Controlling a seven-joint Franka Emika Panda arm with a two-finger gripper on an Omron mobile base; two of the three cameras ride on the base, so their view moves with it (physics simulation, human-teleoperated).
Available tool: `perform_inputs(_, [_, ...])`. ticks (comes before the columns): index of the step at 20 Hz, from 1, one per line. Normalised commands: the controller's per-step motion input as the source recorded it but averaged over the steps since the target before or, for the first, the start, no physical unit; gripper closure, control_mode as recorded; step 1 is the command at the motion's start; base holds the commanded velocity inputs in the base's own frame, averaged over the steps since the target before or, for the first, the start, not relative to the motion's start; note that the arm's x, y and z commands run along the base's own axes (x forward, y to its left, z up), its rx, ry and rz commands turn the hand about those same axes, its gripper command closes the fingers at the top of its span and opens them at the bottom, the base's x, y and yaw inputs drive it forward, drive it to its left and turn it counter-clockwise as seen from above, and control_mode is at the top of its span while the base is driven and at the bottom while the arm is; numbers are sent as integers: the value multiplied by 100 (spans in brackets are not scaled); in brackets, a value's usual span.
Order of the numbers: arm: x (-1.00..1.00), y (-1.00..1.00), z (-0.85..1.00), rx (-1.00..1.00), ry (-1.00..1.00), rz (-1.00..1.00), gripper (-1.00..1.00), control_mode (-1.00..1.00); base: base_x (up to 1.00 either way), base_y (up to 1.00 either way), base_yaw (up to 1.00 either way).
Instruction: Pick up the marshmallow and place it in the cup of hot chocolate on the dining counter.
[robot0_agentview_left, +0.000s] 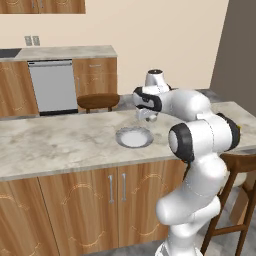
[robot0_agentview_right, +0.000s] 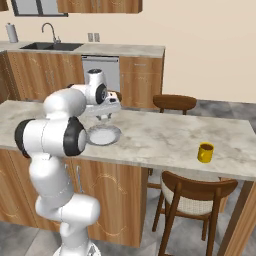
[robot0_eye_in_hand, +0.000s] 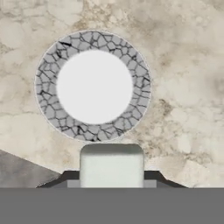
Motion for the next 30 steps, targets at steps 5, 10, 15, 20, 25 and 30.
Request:
perform_inputs(5, [-72, -23, 40, 3, -18, -41, 100, -100, 0, 0, 0])
perform_inputs(10, [-46, -14, 57, 2, -10, -30, 100, -100, 0, 0, 0])
perform_inputs(15, [-39, -13, 53, 2, -3, -3, 100, -100, 0, 0, 0])
perform_inputs(20, [-73, -20, 6, 1, 6, 7, 100, -100, 0, 0, 0])
perform_inputs(25, [-63, -13, 0, 2, 8, 6, 100, -100, 0, 0, 0])
perform_inputs(30, [-33, 0, 0, 0, 11, 1, 100, -100, 0, 0, 0])
